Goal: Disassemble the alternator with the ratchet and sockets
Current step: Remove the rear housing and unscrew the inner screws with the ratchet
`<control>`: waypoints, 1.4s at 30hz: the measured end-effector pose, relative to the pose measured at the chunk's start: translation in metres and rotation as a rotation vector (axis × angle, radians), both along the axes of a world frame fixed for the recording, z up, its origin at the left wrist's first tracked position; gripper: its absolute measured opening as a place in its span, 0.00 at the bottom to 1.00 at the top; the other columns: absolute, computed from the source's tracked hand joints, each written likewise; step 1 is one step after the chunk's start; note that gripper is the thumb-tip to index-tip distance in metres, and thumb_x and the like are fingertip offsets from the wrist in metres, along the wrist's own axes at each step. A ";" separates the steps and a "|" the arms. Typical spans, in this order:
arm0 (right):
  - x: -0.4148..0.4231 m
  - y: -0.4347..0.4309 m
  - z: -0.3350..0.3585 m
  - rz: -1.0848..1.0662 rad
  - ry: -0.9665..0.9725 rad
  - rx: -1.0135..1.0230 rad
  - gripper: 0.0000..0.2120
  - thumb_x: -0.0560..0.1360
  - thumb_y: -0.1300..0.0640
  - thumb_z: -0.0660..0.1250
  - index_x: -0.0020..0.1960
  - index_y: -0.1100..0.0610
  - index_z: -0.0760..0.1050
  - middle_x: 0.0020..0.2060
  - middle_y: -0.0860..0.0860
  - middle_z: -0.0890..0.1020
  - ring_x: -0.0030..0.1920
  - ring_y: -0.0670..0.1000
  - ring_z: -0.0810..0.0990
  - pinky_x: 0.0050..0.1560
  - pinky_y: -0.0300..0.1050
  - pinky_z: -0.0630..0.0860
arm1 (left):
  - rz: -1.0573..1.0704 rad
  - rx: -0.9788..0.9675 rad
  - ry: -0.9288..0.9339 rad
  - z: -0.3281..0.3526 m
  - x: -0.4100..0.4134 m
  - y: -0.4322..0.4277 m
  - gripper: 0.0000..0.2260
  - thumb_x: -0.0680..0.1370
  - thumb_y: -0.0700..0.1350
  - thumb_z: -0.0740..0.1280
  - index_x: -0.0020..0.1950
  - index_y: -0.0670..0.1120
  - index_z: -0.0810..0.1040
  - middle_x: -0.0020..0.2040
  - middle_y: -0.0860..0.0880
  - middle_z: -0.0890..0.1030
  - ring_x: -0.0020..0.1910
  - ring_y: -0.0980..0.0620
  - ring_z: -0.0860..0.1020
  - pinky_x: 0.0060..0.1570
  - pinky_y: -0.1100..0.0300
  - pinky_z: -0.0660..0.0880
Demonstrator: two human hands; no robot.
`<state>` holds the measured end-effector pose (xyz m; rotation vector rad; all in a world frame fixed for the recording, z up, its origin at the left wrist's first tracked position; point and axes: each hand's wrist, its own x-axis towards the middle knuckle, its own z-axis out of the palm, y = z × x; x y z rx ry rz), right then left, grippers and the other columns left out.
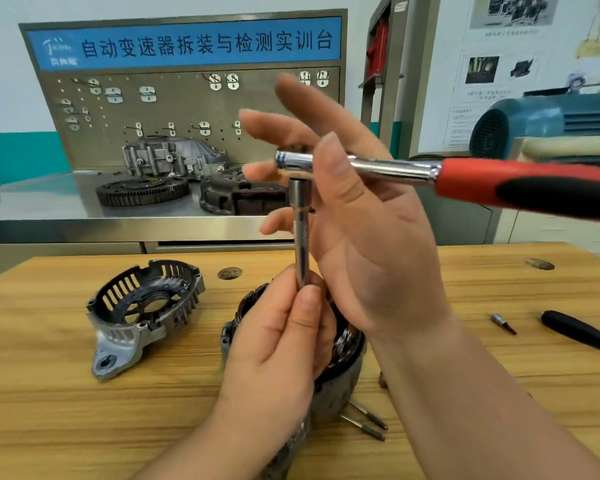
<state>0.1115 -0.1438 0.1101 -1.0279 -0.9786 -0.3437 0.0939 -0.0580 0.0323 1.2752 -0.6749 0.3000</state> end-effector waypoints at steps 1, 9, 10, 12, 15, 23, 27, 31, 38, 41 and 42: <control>0.000 0.000 0.000 0.045 0.022 -0.012 0.13 0.80 0.57 0.55 0.62 0.53 0.72 0.56 0.57 0.80 0.48 0.51 0.80 0.40 0.44 0.75 | 0.002 -0.010 0.007 0.000 0.000 0.000 0.11 0.74 0.52 0.59 0.38 0.47 0.72 0.25 0.53 0.66 0.23 0.53 0.60 0.22 0.56 0.56; 0.008 0.001 -0.006 0.140 0.242 -0.125 0.23 0.79 0.43 0.48 0.63 0.53 0.73 0.53 0.57 0.84 0.43 0.52 0.82 0.41 0.45 0.73 | -0.031 -0.002 -0.034 -0.002 0.000 0.002 0.10 0.76 0.54 0.61 0.39 0.49 0.73 0.26 0.45 0.66 0.24 0.52 0.62 0.23 0.55 0.59; 0.007 0.001 -0.005 0.113 0.192 -0.113 0.20 0.80 0.45 0.50 0.62 0.51 0.73 0.52 0.55 0.84 0.44 0.51 0.81 0.42 0.45 0.74 | -0.024 -0.008 -0.048 -0.003 0.001 0.001 0.11 0.76 0.54 0.62 0.39 0.47 0.73 0.27 0.43 0.65 0.23 0.52 0.61 0.22 0.55 0.58; 0.003 0.001 -0.003 0.055 0.061 -0.091 0.15 0.80 0.51 0.56 0.64 0.51 0.73 0.53 0.56 0.83 0.47 0.50 0.80 0.45 0.44 0.75 | 0.023 -0.004 -0.068 -0.004 0.002 0.001 0.13 0.76 0.52 0.60 0.41 0.43 0.72 0.26 0.48 0.66 0.23 0.52 0.61 0.22 0.55 0.57; 0.000 -0.001 0.002 0.045 -0.016 -0.050 0.20 0.75 0.55 0.60 0.65 0.60 0.69 0.57 0.67 0.79 0.49 0.55 0.79 0.46 0.45 0.75 | 0.090 0.039 -0.102 -0.005 0.001 0.000 0.12 0.77 0.52 0.57 0.41 0.46 0.72 0.26 0.54 0.68 0.24 0.54 0.63 0.22 0.54 0.58; 0.010 -0.002 -0.006 0.107 0.273 -0.136 0.25 0.78 0.40 0.48 0.59 0.54 0.76 0.41 0.55 0.85 0.38 0.53 0.81 0.43 0.46 0.74 | -0.016 0.008 -0.056 -0.003 0.002 0.002 0.15 0.77 0.54 0.60 0.39 0.44 0.70 0.27 0.50 0.67 0.24 0.53 0.63 0.23 0.60 0.62; 0.007 -0.001 -0.005 0.069 0.179 -0.097 0.19 0.80 0.45 0.55 0.61 0.53 0.76 0.46 0.53 0.84 0.43 0.49 0.80 0.44 0.41 0.75 | 0.027 -0.014 -0.101 -0.004 0.000 0.000 0.09 0.77 0.50 0.57 0.38 0.50 0.72 0.27 0.50 0.65 0.23 0.51 0.61 0.22 0.57 0.59; 0.002 -0.005 0.001 0.065 0.019 -0.041 0.19 0.75 0.55 0.61 0.64 0.59 0.71 0.56 0.61 0.80 0.50 0.53 0.78 0.47 0.44 0.75 | 0.046 0.002 -0.085 -0.003 0.001 -0.001 0.09 0.76 0.50 0.58 0.38 0.50 0.70 0.27 0.52 0.66 0.24 0.47 0.60 0.23 0.55 0.57; 0.007 -0.003 -0.004 0.164 0.233 -0.129 0.22 0.80 0.44 0.48 0.61 0.54 0.74 0.47 0.56 0.85 0.40 0.53 0.82 0.45 0.43 0.75 | 0.008 0.002 -0.049 -0.005 0.001 0.003 0.11 0.76 0.54 0.58 0.39 0.48 0.71 0.26 0.50 0.68 0.24 0.51 0.64 0.24 0.55 0.59; 0.009 -0.002 -0.007 0.159 0.240 -0.151 0.25 0.79 0.42 0.46 0.61 0.54 0.74 0.46 0.57 0.85 0.38 0.53 0.81 0.43 0.46 0.74 | 0.002 0.017 -0.078 -0.005 0.001 0.002 0.11 0.77 0.55 0.61 0.39 0.49 0.71 0.27 0.52 0.68 0.24 0.52 0.63 0.22 0.54 0.58; 0.008 -0.001 -0.007 0.145 0.207 -0.141 0.23 0.79 0.43 0.47 0.62 0.52 0.74 0.48 0.57 0.85 0.39 0.52 0.81 0.42 0.45 0.74 | 0.013 0.014 -0.089 -0.004 0.000 0.001 0.11 0.77 0.55 0.61 0.39 0.50 0.71 0.27 0.52 0.68 0.24 0.53 0.63 0.22 0.55 0.58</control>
